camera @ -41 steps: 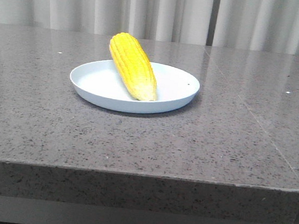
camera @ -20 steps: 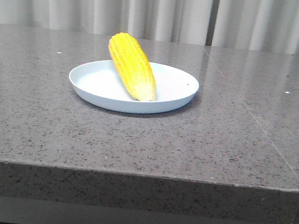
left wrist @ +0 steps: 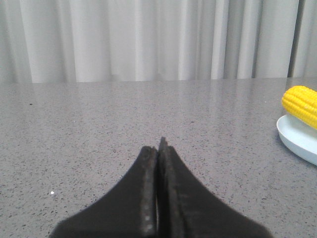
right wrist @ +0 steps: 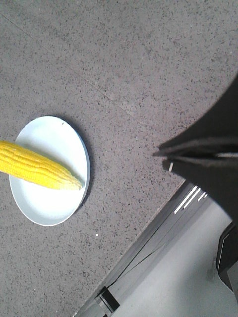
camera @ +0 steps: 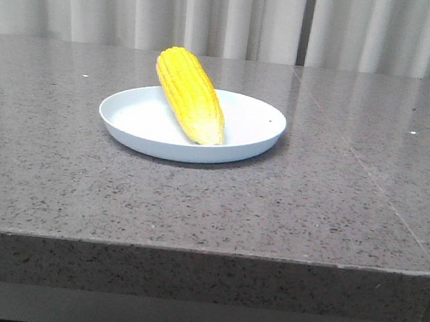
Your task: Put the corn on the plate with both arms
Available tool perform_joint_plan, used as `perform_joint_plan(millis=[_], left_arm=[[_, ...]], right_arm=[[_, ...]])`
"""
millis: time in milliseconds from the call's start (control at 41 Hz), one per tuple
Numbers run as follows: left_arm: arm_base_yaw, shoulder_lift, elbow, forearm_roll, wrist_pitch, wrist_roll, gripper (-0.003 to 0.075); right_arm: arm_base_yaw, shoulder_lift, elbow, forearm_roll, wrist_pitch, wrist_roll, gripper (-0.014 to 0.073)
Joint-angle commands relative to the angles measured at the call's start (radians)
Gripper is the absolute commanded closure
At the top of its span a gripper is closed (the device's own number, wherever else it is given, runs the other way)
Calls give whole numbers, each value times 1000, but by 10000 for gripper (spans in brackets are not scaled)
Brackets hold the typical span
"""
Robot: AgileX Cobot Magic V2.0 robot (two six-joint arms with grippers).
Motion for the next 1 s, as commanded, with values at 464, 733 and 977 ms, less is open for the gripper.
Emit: perform_joint_plan(millis=[464, 733, 977], left_arm=[[10, -17, 22, 1, -89, 0, 741], [10, -15, 22, 1, -89, 0, 741], [10, -15, 22, 1, -89, 0, 741]], right_arm=[[-3, 3, -22, 3, -74, -11, 661], [-3, 3, -22, 3, -74, -11, 661], [-3, 3, -22, 3, -74, -11, 661]])
